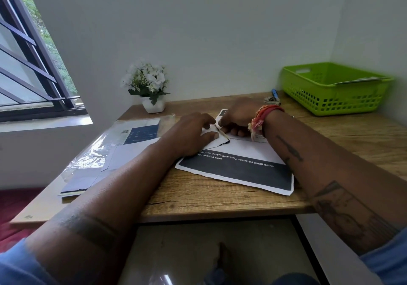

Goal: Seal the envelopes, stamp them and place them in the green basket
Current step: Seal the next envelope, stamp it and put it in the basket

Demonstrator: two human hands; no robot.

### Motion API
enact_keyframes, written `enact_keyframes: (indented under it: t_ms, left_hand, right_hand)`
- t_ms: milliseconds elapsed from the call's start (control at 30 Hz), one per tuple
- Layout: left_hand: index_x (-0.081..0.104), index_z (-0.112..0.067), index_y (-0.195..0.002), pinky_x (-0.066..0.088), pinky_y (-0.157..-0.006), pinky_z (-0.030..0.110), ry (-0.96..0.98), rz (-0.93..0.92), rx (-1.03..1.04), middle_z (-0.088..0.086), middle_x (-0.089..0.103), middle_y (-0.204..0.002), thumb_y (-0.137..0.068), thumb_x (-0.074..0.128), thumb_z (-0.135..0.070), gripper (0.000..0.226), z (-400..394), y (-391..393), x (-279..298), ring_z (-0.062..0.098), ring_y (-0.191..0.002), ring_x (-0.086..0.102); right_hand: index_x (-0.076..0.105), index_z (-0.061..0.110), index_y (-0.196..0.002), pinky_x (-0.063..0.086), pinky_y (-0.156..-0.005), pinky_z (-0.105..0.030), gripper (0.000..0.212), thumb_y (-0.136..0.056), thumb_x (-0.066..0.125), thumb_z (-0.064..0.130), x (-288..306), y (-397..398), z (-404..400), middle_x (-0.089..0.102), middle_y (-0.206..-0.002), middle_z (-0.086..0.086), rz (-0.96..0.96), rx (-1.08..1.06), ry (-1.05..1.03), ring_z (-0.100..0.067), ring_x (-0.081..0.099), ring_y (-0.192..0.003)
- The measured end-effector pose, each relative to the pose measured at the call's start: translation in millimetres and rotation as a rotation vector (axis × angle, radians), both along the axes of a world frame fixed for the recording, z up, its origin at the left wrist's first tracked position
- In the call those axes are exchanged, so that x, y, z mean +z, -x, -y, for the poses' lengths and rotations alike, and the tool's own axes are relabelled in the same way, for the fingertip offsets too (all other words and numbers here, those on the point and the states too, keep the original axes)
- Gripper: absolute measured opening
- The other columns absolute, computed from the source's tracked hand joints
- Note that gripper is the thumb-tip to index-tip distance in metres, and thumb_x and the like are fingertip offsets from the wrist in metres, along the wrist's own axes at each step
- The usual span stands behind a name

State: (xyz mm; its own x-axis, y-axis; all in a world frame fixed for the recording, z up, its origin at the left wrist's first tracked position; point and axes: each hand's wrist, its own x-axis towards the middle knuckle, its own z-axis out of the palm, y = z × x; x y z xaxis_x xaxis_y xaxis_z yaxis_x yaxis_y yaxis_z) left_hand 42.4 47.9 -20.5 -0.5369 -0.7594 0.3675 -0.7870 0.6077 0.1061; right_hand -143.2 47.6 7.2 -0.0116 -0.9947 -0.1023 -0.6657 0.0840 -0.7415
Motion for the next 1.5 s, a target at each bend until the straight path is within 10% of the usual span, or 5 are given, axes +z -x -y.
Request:
enact_keyframes:
  t_ms: [267, 733, 1100, 1333, 1500]
  left_hand:
    - [0.066, -0.038, -0.125, 0.024, -0.063, 0.013, -0.019, 0.019, -0.019, -0.007, 0.06, -0.12, -0.1, 0.054, -0.044, 0.029, -0.4, -0.4, 0.1, 0.009, -0.107, 0.056]
    - [0.067, -0.036, -0.127, 0.021, -0.059, 0.009, 0.022, 0.011, -0.016, -0.007, 0.06, -0.125, -0.101, 0.052, -0.039, 0.03, 0.9, 0.3, -0.2, 0.007, -0.111, 0.055]
    - [0.067, -0.042, -0.126, 0.019, -0.05, 0.007, 0.049, 0.037, 0.041, -0.009, 0.062, -0.124, -0.102, 0.05, -0.037, 0.03, -2.0, 3.3, 4.4, 0.009, -0.112, 0.057]
    - [0.073, -0.03, -0.122, 0.036, -0.079, 0.02, -0.112, -0.1, 0.017, -0.005, 0.07, -0.125, -0.099, 0.056, -0.033, 0.029, 8.1, 4.2, 0.3, 0.012, -0.11, 0.062]
    - [0.074, -0.028, -0.103, 0.031, -0.061, 0.019, -0.16, -0.146, 0.116, -0.011, 0.064, -0.1, -0.088, 0.069, -0.053, 0.03, 15.7, 8.4, 0.3, 0.006, -0.095, 0.057]
  right_hand:
    - [0.077, 0.006, -0.09, 0.055, -0.073, -0.039, 0.031, -0.078, 0.075, 0.034, 1.9, -5.9, 0.2, 0.075, -0.085, -0.011, -0.37, 0.114, 0.084, -0.022, 0.061, -0.066]
    - [0.071, 0.002, -0.102, 0.043, -0.05, -0.025, 0.052, -0.073, 0.084, 0.043, 13.0, 11.5, -9.7, 0.061, -0.059, 0.0, -0.379, 0.259, -0.096, -0.016, 0.052, -0.055]
    - [0.06, 0.019, -0.059, 0.037, -0.054, -0.025, 0.048, -0.087, 0.064, 0.057, 0.3, -6.5, -0.2, 0.058, -0.045, 0.009, -0.612, 0.115, 0.087, -0.011, 0.053, -0.051]
    - [0.072, 0.001, -0.101, 0.048, -0.055, -0.025, 0.06, -0.073, 0.081, 0.053, 12.9, 3.9, -8.6, 0.066, -0.066, -0.004, -0.475, 0.187, -0.082, -0.021, 0.057, -0.059]
    - [0.07, 0.0, -0.101, 0.046, -0.052, -0.026, 0.057, -0.069, 0.086, 0.046, 14.5, 10.4, -8.8, 0.062, -0.06, -0.001, -0.384, 0.244, -0.114, -0.016, 0.054, -0.053]
